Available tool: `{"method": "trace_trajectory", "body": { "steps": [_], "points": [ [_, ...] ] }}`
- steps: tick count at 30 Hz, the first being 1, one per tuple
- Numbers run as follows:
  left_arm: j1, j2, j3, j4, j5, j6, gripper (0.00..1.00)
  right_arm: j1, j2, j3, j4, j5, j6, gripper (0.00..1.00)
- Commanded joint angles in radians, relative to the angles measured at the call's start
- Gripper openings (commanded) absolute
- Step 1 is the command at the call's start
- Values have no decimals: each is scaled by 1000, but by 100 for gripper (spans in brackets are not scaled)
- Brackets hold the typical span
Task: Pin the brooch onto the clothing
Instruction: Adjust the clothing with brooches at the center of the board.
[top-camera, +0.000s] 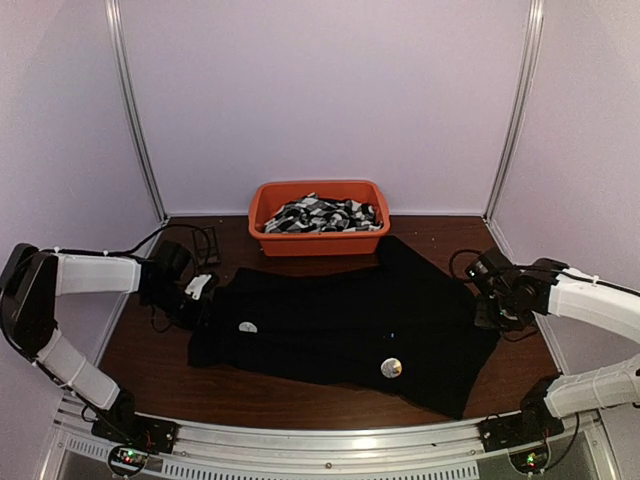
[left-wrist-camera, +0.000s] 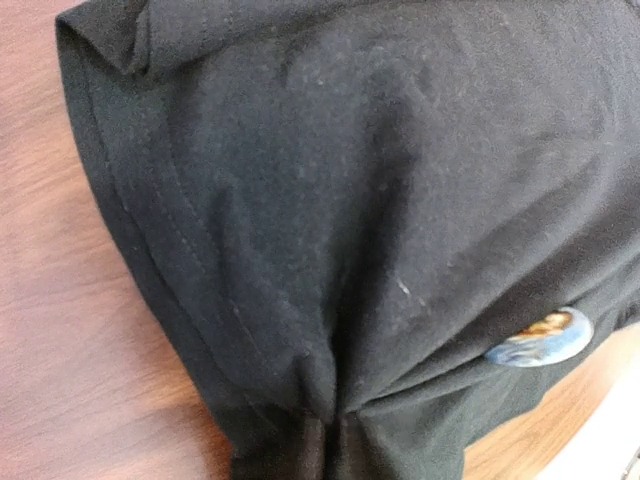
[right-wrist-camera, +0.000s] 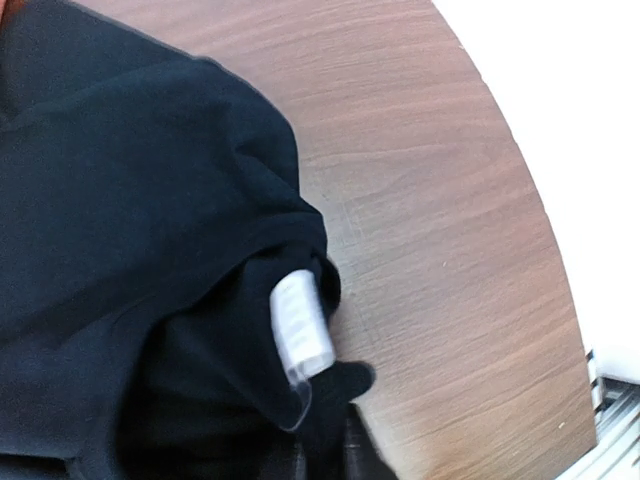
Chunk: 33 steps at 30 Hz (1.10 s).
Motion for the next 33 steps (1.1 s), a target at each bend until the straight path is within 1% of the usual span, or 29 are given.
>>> {"method": "trace_trajectory", "body": {
  "steps": [1,2,3,4,5,7,9,10,13,15,17,18,20,21,24,26,30,33],
  "points": [
    [20,-73,-17,-4,-17,-11,38,-17,61,33,14,-13,-109,31],
    [20,-101,-18,-8,-15,-18,47,-17,66,39,14,-17,-119,37],
    [20,-126,-22,-7,-15,-24,54,-17,68,50,9,-16,-130,44],
    [20,-142,-19,-8,-15,-30,59,-18,67,65,-2,-5,-139,48],
    [20,-168,-14,-11,-14,-32,62,-16,65,85,-18,8,-149,52],
    [20,-195,-1,-12,-22,-34,67,-9,49,135,-38,11,-188,53],
    [20,-200,26,-9,-66,-32,75,6,39,172,-20,-23,-257,56],
    [20,-191,42,1,-87,-34,76,8,46,196,-20,-34,-276,57],
    [20,-127,98,65,-93,-71,76,7,113,251,-5,-39,-309,58],
    [20,-62,136,116,-82,-110,78,5,167,288,47,-73,-310,61],
    [19,7,174,174,-93,-145,79,0,227,332,109,-76,-320,63],
    [20,44,195,200,-100,-159,79,-6,261,354,144,-75,-330,66],
    [15,125,266,230,-99,-183,80,-20,341,405,209,-94,-360,69],
    [3,167,306,235,-102,-183,80,-26,391,439,232,-97,-381,71],
    [-39,295,438,198,-212,-130,82,-50,569,557,263,-110,-440,73],
    [-46,367,516,172,-245,-105,82,-70,654,613,289,-127,-466,73],
    [-47,468,603,162,-313,-74,83,-128,756,622,397,-232,-481,72],
    [-47,517,619,166,-324,-67,83,-163,790,596,460,-268,-485,72]
  ]
}}
